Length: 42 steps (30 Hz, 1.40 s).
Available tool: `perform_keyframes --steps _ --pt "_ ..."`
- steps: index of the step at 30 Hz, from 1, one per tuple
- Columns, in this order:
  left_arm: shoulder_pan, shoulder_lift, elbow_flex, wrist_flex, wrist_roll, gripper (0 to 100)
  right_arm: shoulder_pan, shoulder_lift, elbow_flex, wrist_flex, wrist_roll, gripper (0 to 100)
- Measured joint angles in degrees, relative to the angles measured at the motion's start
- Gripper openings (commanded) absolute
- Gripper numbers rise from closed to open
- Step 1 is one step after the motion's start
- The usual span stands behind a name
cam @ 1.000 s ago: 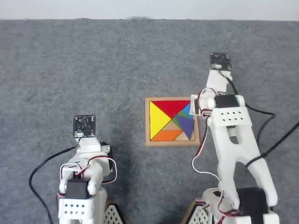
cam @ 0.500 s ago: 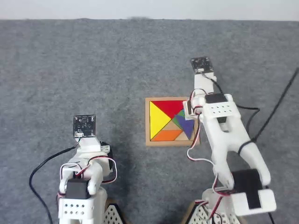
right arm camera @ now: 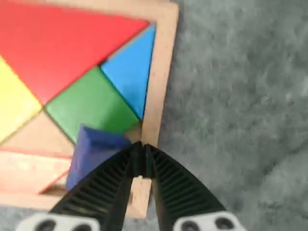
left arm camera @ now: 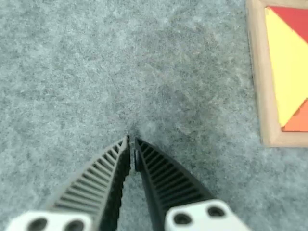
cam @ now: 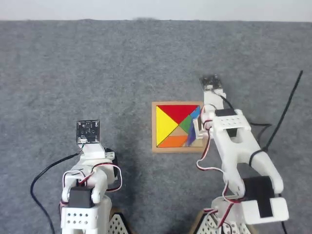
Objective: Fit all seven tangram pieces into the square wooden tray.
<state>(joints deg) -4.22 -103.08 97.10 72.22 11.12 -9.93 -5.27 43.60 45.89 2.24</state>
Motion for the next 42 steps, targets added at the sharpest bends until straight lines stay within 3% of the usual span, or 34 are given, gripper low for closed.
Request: perform_keyframes --steps 11,18,24,32,42 --pt "0.0 0.0 0.0 0.0 0.0 1 2.55 -20.57 13.1 0.26 0.0 0.9" --pt "0.0 0.0 0.0 0.0 0.0 1 -5.1 -25.93 11.08 0.26 -0.7 0.9" --pt "0.0 0.0 0.0 0.0 0.0 1 -10.2 -15.91 2.02 0.26 -1.05 0.9" --pt "0.0 0.0 0.0 0.0 0.0 1 -8.7 5.19 -9.76 0.26 -1.14 0.7" --pt "0.0 0.0 0.0 0.0 0.0 1 -4.4 9.49 -12.57 -1.05 -1.23 0.7"
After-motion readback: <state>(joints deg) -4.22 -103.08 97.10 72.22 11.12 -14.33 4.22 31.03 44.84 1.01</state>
